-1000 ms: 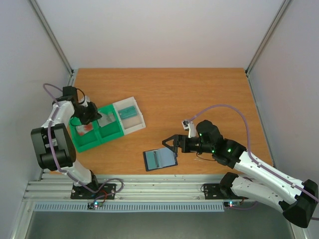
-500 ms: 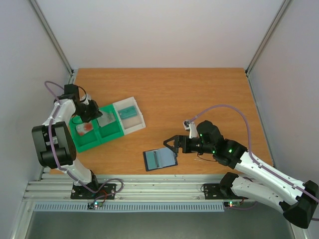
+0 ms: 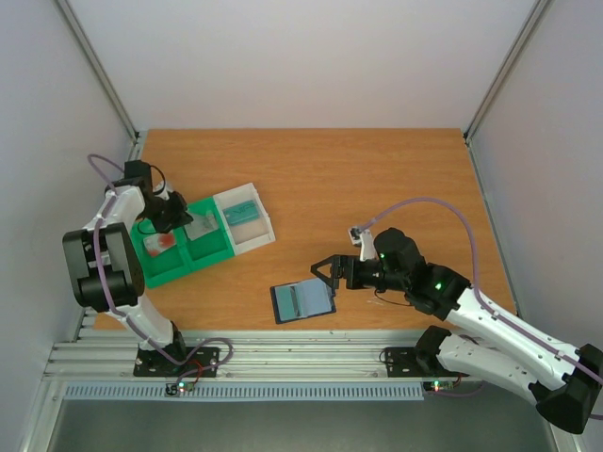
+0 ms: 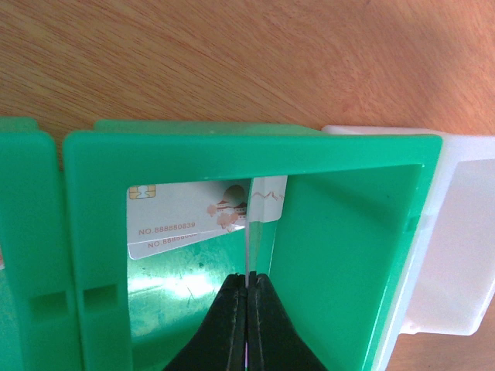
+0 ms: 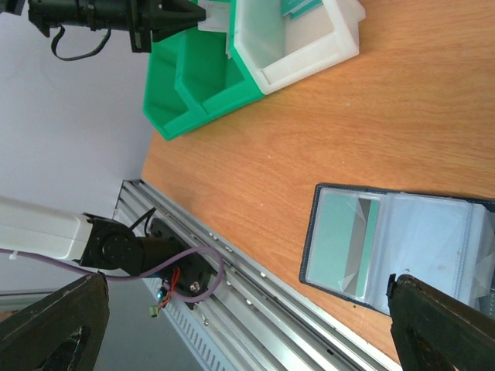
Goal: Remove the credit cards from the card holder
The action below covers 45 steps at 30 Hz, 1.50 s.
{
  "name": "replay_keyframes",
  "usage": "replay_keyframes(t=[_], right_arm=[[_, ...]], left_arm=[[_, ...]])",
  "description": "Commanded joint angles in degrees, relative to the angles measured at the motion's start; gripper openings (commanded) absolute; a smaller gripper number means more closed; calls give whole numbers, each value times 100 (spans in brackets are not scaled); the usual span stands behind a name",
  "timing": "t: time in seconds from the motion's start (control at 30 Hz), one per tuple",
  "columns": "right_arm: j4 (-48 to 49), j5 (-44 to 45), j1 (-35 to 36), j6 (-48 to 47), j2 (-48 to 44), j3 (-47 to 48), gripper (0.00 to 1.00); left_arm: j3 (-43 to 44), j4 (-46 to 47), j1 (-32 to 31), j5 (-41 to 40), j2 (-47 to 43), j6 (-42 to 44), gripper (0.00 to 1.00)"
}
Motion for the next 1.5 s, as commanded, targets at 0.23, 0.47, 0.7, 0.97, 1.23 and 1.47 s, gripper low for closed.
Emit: replay_keyframes(t=[0.23,0.47,0.7,0.97,1.23,1.47], right_arm=[[-324,254,-57,-190,-230,218,98],[-499,408,-96,-200,-244,250,99],[-666,497,-97,-231,-231,305,99],[-1153,802,-101,-269,-215,464,98],[-1880,1263,-101,-187,240,781,98],[-1651,724,-101,-254,757,798,98]], left_arm=[[232,208,-69,-366,185,-125,2],[321,186,-139,-394,257,-237,9],[435,-44,-145,-665,172,-273,24],[519,-181,-151,-191,-224,-337,49],[138,-168,-245,316,-1091,-407,70],[-265,-486,-300,582,-2018,-151,99]])
